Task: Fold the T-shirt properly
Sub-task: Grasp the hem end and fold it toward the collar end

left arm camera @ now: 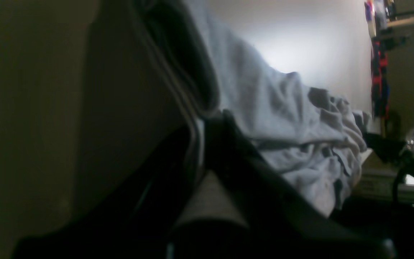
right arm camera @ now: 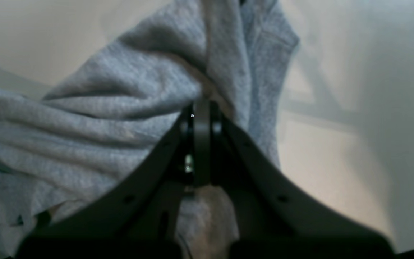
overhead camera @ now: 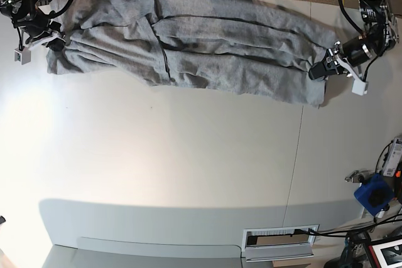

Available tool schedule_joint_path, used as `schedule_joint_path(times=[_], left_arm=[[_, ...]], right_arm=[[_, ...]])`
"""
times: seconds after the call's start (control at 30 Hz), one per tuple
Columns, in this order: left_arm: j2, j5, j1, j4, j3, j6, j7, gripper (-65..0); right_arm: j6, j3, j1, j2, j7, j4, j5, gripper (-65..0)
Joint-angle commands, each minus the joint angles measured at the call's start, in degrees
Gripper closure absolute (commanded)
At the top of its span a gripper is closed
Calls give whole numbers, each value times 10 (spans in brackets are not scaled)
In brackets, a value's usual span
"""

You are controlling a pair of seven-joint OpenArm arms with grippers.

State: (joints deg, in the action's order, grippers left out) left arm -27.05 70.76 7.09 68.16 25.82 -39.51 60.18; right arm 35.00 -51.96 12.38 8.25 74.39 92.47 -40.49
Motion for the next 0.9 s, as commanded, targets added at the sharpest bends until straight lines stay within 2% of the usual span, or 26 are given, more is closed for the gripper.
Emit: schedule_joint_path(times=[0.0,0.27,0.53,0.7,0.87], left_arm=[[-12,20,-5,17,2,-5,-1,0],[15,22,2,102,2,-5,48,0],[50,78,61,231,2,-5,95,0],[59,82,75,296,2,-5,95,0],[64,96,75,305,2,-5,102,0]], right_arm=[[2,-3,-2,10,-6,9,-10,0],[2,-3,-2,10,-6,9,-10,0],[2,-3,-2,10,-7,9,-10,0],[2,-3,-2,10,-7,9,-10,0],[2,-3,-2,10,-7,9,-10,0]])
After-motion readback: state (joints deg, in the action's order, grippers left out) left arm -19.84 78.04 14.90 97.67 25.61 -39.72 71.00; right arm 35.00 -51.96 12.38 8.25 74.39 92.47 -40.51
